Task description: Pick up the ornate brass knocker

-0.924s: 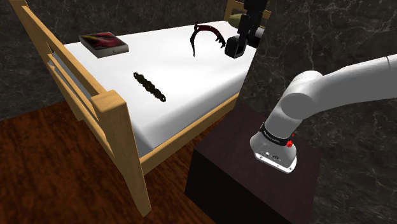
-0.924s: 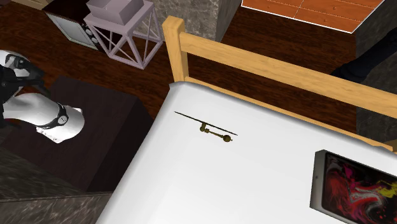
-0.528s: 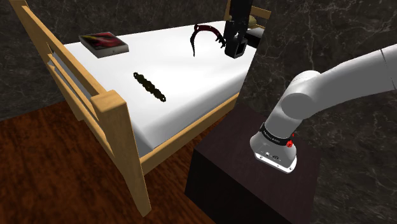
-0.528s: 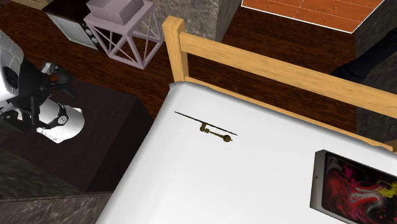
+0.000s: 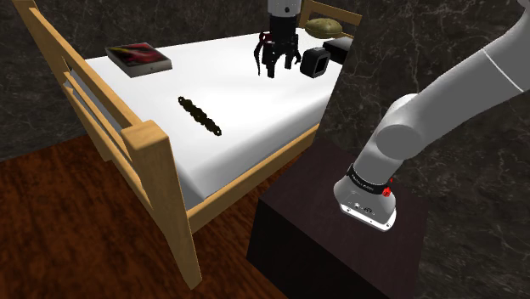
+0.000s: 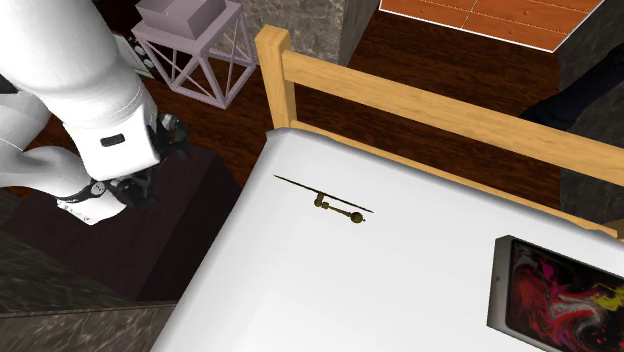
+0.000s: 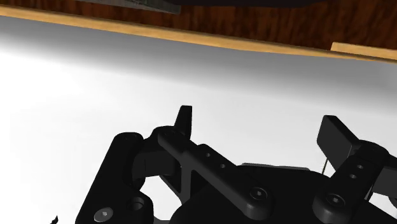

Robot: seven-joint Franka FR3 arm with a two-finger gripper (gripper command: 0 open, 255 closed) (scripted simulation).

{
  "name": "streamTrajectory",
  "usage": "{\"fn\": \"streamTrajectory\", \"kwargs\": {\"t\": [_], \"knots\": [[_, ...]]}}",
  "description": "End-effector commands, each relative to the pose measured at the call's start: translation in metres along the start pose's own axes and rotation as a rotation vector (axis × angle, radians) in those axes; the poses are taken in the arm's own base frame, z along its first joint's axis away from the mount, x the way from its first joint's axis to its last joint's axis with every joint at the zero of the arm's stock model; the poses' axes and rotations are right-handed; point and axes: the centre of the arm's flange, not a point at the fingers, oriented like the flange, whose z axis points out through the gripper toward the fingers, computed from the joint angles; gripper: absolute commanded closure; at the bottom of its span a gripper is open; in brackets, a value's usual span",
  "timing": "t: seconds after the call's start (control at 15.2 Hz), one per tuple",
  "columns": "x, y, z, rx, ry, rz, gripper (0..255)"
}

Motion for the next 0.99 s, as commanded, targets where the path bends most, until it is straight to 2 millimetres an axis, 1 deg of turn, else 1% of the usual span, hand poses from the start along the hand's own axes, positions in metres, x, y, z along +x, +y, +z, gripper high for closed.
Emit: {"fn": "streamTrajectory", "kwargs": {"t": [0.0,0.92], "knots": [[0.021,-0.013,0.013,-0.002,-0.001,0.008,0],[0.174,-0.090,0.089,-0.018,-0.008,0.061,0]]}}
